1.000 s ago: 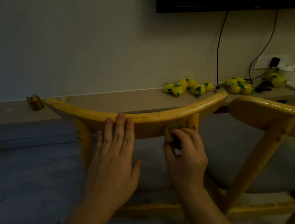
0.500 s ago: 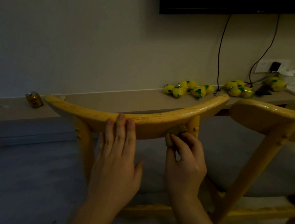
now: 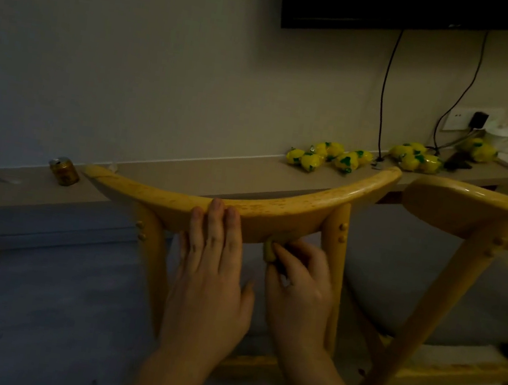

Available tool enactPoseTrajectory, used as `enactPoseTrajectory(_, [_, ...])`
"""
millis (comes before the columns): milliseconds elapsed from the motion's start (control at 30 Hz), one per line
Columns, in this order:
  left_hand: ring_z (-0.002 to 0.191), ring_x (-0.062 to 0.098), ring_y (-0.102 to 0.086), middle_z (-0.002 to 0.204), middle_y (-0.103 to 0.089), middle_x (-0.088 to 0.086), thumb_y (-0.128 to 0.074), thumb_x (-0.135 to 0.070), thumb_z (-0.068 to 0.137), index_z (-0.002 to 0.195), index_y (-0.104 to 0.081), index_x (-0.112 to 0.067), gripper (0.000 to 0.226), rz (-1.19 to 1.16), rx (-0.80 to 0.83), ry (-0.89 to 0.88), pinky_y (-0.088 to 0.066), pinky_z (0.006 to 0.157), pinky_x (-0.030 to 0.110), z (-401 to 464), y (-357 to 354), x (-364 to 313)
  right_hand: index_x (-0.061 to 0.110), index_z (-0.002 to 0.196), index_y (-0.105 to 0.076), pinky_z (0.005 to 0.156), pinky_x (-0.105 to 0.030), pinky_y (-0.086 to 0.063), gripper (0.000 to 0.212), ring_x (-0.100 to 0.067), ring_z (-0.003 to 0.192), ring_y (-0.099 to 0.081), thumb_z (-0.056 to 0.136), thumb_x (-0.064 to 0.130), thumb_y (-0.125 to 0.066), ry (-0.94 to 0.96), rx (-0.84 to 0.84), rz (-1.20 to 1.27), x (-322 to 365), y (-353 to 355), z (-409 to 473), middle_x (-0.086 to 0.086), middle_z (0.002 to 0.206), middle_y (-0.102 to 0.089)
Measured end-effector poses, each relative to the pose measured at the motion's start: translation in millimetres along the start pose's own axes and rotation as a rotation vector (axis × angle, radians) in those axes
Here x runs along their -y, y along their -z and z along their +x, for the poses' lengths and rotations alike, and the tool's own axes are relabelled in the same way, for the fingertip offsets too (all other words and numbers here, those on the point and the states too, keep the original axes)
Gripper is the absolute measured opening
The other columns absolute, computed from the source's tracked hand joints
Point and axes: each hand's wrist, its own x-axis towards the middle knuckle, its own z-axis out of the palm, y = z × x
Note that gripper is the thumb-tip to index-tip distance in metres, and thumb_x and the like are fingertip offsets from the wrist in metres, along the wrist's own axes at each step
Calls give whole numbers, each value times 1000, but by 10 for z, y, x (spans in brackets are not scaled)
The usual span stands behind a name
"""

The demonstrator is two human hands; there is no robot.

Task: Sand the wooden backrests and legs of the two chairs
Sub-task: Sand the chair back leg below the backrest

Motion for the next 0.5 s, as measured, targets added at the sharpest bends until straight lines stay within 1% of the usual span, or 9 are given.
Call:
enactPoseTrajectory(67, [155,29,22,171,13,10,-72,-44,86,161,16,-13,120,-8,0,-12,-11,121,55,-2,4,0,2,107,-77,83,-23,-54,28,-20,101,-64,80,-2,-82,57,74,5,25,-45,-32,-14,110,-67])
enactPoseTrajectory(100, [155,30,20,171,12,11,-73,-43,84,161,15,-13,121,-2,5,-14,-11,122,55,-1,10,11,2,106,-77,83,-21,-54,27,-20,100,-65,79,-2,-82,47,69,13,9,-45,-20,-14,110,-67])
enactPoseTrajectory(167, [155,30,18,171,9,11,-76,-43,81,162,13,-12,124,19,8,-17,-11,121,54,-2,23,38,4,105,-78,84,-23,-55,27,-20,101,-66,79,-2,-82,-61,-8,21,-47,-4,26,-11,111,-67])
enactPoseTrajectory(233, [155,28,22,171,9,11,-76,-44,82,162,12,-12,123,32,-2,-19,-8,120,53,-4,29,57,5,105,-78,85,-26,-55,27,-20,102,-66,79,-1,-80,-182,-96,12,-105,49,84,-9,113,-67])
enactPoseTrajectory(300, [154,28,24,171,10,11,-77,-44,82,161,13,-12,124,40,-6,-12,-5,119,53,-3,19,46,4,103,-78,84,-26,-55,24,-22,100,-66,80,-1,-80,-218,-137,22,-99,44,92,-10,112,-67])
enactPoseTrajectory(367, [154,29,23,171,8,12,-76,-41,82,161,13,-11,123,34,-16,-6,-6,119,54,0,1,14,3,101,-78,79,-32,-58,22,-20,98,-65,80,-1,-81,-173,-110,41,-3,-13,53,-11,109,-66])
enactPoseTrajectory(400, [155,30,22,171,8,12,-72,-38,85,161,13,-11,118,22,-25,-6,-8,121,55,3,-8,0,3,101,-78,77,-31,-58,23,-19,95,-65,79,-2,-81,-119,-70,57,63,-49,23,-11,106,-66])
enactPoseTrajectory(467, [156,32,17,171,9,12,-62,-32,93,161,13,-11,104,14,-38,-7,-14,122,59,5,-28,-10,4,100,-78,75,-25,-55,24,-17,89,-64,78,-4,-82,-18,21,89,165,-105,-23,-10,101,-66])
enactPoseTrajectory(500, [156,33,15,171,8,12,-62,-31,93,162,11,-10,103,27,-38,-7,-13,122,59,7,-29,2,4,100,-78,75,-22,-54,24,-17,87,-65,78,-4,-82,0,47,98,184,-117,-15,-10,100,-66])
